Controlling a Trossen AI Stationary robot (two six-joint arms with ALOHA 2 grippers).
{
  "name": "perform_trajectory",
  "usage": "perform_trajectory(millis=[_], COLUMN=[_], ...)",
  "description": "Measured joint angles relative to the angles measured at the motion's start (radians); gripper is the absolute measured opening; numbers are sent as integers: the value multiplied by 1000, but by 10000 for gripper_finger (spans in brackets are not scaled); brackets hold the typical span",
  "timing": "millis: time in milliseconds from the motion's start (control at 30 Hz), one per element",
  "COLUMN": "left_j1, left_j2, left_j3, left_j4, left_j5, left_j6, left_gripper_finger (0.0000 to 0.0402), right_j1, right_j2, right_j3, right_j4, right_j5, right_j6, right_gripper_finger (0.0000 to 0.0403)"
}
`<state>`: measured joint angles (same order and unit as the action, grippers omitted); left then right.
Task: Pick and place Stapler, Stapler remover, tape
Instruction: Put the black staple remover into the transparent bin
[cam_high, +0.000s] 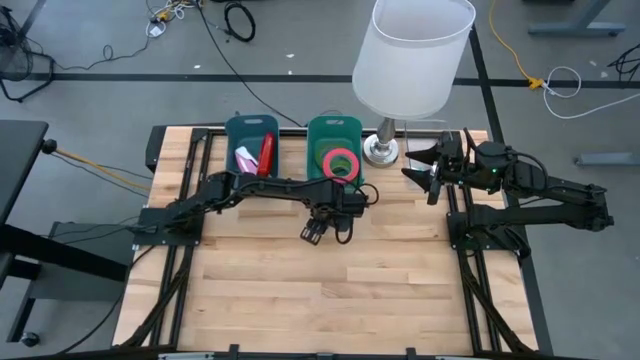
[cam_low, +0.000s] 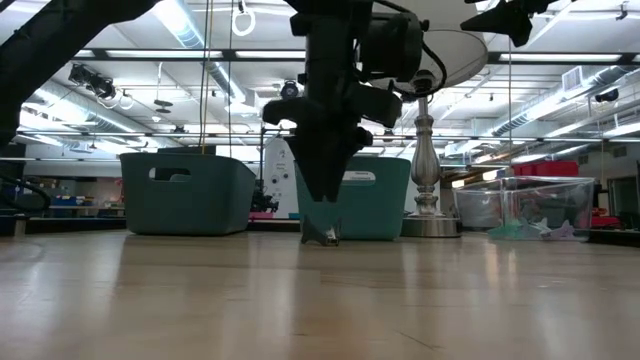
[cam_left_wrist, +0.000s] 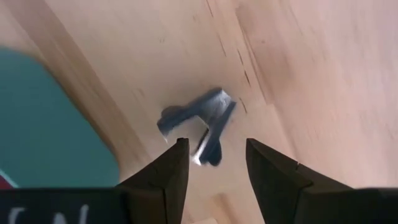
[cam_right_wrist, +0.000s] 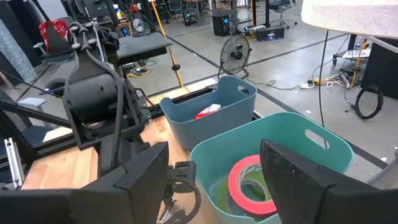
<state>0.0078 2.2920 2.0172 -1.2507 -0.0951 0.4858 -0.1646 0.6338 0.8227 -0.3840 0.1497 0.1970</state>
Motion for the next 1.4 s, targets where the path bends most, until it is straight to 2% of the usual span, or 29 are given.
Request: perform_trajectory(millis=[267,467,633,733,1167,1400], left_j1=[-25,-43,-37,-31,-39,-40], left_j2=[-1,1,1,1,1,0], left_j3=[-88,-95,-94,-95,-94,-134], left_j4=[22,50,55,43,24,42], left_j5=[-78,-73,-137,-138,-131,-167], left_j6=[21,50,51,58,103,112], left_gripper_finger=[146,126,109,102,101,101], right_j1=[0,0,0,0,1,1], right_j2=[0,0,0,0,0,1], right_j3=[0,0,0,0,0,0], right_j4=[1,1,1,1,1,1], right_j5=[0,0,0,0,0,0], right_j6=[-3,-6,-6,-6,3,4], right_gripper_finger=[251,251,251,251,251,251])
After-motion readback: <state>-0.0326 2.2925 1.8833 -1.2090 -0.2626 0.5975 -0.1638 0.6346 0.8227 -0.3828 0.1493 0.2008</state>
